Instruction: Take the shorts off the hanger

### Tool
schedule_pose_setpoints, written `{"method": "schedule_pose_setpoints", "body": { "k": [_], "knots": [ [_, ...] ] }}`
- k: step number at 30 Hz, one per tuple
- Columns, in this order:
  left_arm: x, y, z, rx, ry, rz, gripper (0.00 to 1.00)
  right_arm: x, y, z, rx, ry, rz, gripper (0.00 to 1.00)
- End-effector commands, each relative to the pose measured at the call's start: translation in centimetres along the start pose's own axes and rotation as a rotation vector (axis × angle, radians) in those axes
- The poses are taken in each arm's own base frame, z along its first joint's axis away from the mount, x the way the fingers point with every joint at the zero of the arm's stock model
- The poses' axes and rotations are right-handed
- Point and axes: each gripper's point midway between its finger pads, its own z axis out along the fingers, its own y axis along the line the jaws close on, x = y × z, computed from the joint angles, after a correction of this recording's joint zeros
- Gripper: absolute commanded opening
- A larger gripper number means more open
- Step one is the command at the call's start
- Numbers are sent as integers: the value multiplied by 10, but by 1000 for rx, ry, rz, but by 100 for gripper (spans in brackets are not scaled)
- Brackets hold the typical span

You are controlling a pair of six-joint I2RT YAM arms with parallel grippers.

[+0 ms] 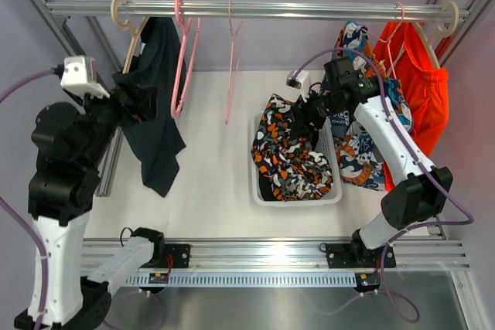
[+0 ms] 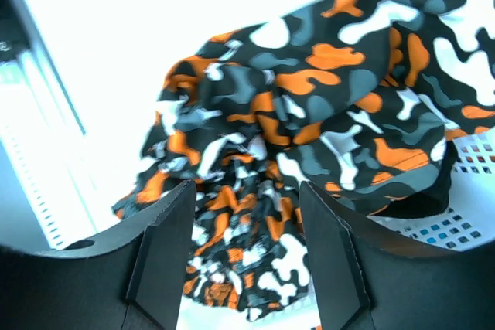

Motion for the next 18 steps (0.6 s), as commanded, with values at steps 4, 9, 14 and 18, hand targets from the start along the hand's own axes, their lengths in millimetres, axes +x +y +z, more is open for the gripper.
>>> {"method": "schedule_pose_setpoints", "body": {
  "k": [4, 9, 14, 18],
  "knots": [
    [-57, 18, 46, -157, -41, 41, 88, -17, 51, -32, -151, -136, -84, 64],
    [-65, 45, 98, -155, 40, 1, 77, -26, 64, -40, -166, -223, -124, 64],
    [-60, 91, 118, -191, 52, -64, 68, -21, 76, -41, -222, -257, -171, 64],
    [-51, 95, 135, -121, 52, -52, 65, -17, 78, -40, -230, -267, -192, 64]
  ]
}}
